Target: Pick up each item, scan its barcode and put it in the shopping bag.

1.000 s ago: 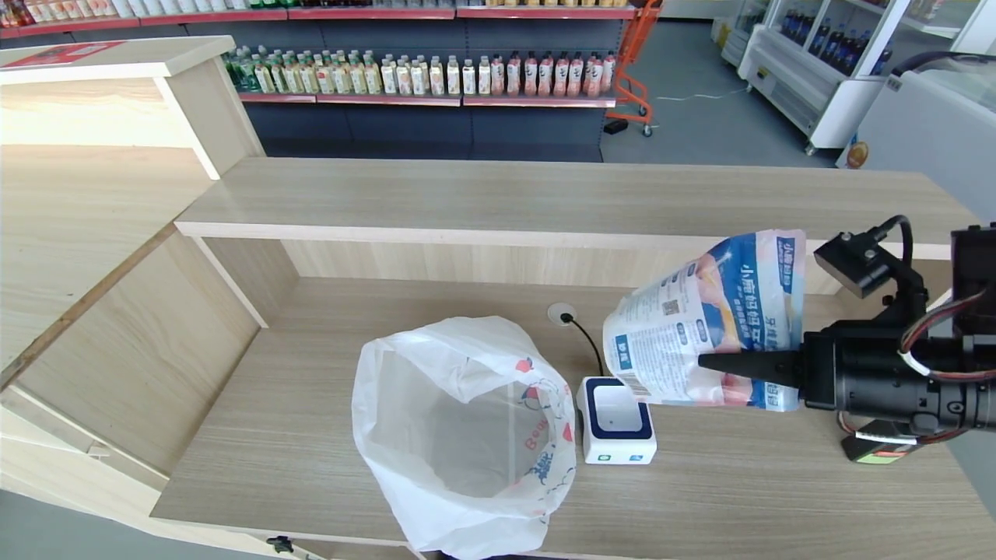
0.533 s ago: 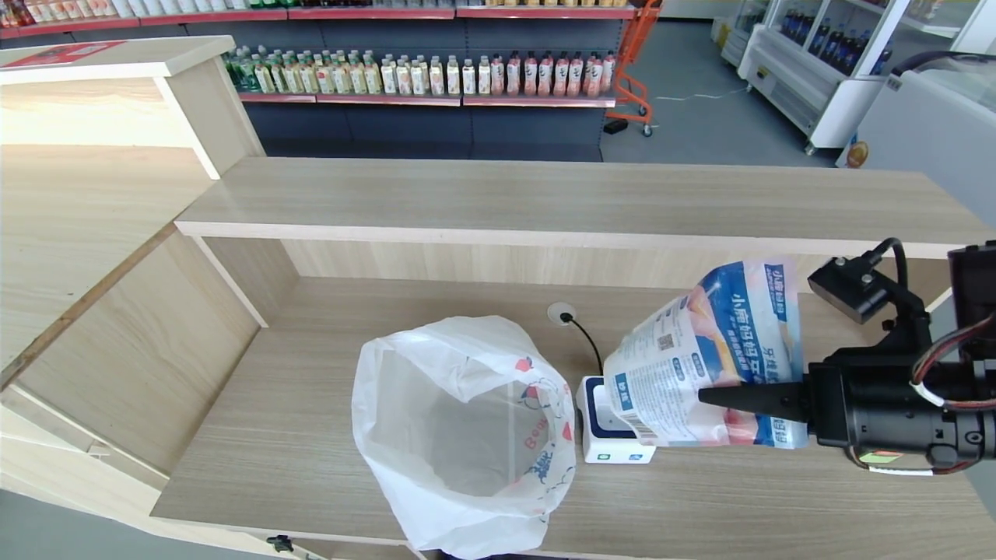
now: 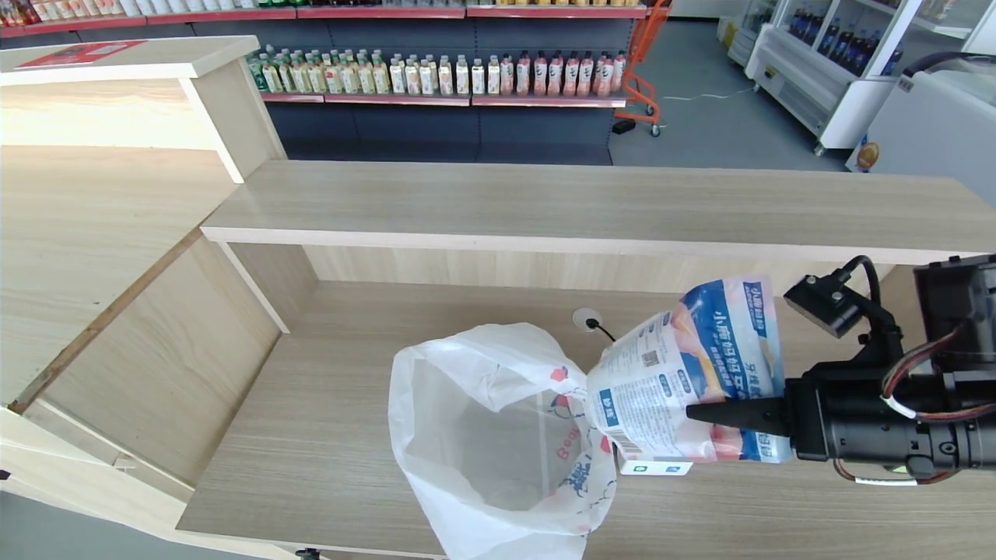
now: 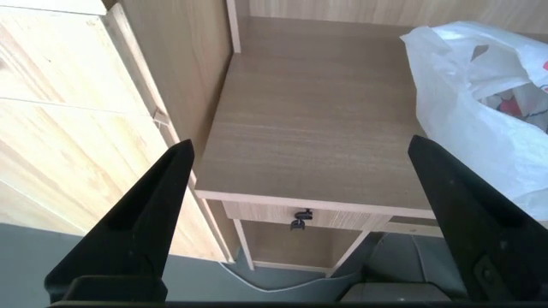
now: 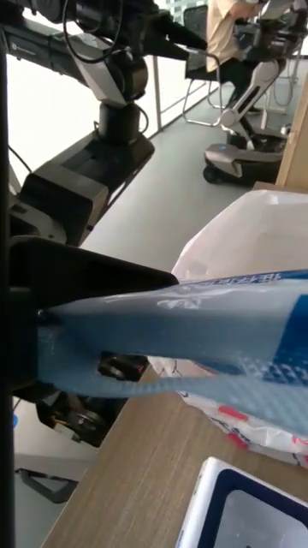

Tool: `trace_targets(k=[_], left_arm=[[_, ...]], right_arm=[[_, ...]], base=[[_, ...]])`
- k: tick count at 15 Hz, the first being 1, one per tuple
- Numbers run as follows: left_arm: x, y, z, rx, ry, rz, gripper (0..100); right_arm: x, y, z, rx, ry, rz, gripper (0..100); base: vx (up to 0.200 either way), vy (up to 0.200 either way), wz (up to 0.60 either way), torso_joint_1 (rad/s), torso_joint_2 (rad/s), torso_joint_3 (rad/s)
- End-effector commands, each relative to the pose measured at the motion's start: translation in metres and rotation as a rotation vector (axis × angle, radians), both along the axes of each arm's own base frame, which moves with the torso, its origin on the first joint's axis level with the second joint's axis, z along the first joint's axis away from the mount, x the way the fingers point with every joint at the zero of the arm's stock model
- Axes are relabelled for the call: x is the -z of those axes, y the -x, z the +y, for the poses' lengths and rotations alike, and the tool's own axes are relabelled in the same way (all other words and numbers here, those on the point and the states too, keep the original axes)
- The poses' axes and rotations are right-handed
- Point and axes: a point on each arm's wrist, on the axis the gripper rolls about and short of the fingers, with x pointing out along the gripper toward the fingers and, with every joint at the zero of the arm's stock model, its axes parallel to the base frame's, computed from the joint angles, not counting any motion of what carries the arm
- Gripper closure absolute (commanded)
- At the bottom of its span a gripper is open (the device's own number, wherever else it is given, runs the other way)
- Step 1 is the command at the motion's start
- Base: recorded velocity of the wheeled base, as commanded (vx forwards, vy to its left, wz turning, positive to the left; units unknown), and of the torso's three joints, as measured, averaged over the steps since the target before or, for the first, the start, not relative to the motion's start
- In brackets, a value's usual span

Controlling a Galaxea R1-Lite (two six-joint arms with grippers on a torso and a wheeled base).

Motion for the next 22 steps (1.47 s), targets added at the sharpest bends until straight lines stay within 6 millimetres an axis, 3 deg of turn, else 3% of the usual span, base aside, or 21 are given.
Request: trace_targets(k=[1, 6, 14, 15, 18, 22], left_arm=[[0.0, 0.0, 0.0, 0.0, 0.0, 0.0, 0], [0.0, 0.0, 0.0, 0.0, 0.0, 0.0, 0], [0.0, 0.0, 0.0, 0.0, 0.0, 0.0, 0], [0.0, 0.0, 0.0, 0.0, 0.0, 0.0, 0], [0.0, 0.0, 0.0, 0.0, 0.0, 0.0, 0], [0.0, 0.0, 0.0, 0.0, 0.0, 0.0, 0]], right_arm=[[0.012, -0.002, 0.006, -0.005, 0.032, 0.043, 100], [0.05, -0.02, 0.027, -0.015, 0.133, 0.149, 100], [0.097, -0.058, 0.065, -0.066, 0.129, 0.083, 100], [0.103, -0.062, 0.069, -0.066, 0.155, 0.079, 0], [0.101, -0.068, 0.072, -0.062, 0.135, 0.048, 0], [0.048, -0.061, 0.066, -0.002, -0.036, -0.026, 0]], base=[[0.0, 0.0, 0.0, 0.0, 0.0, 0.0], [0.0, 0.0, 0.0, 0.0, 0.0, 0.0], [0.0, 0.0, 0.0, 0.0, 0.0, 0.0], [0.0, 0.0, 0.0, 0.0, 0.0, 0.0], [0.0, 0.0, 0.0, 0.0, 0.0, 0.0], [0.0, 0.0, 0.0, 0.0, 0.0, 0.0]])
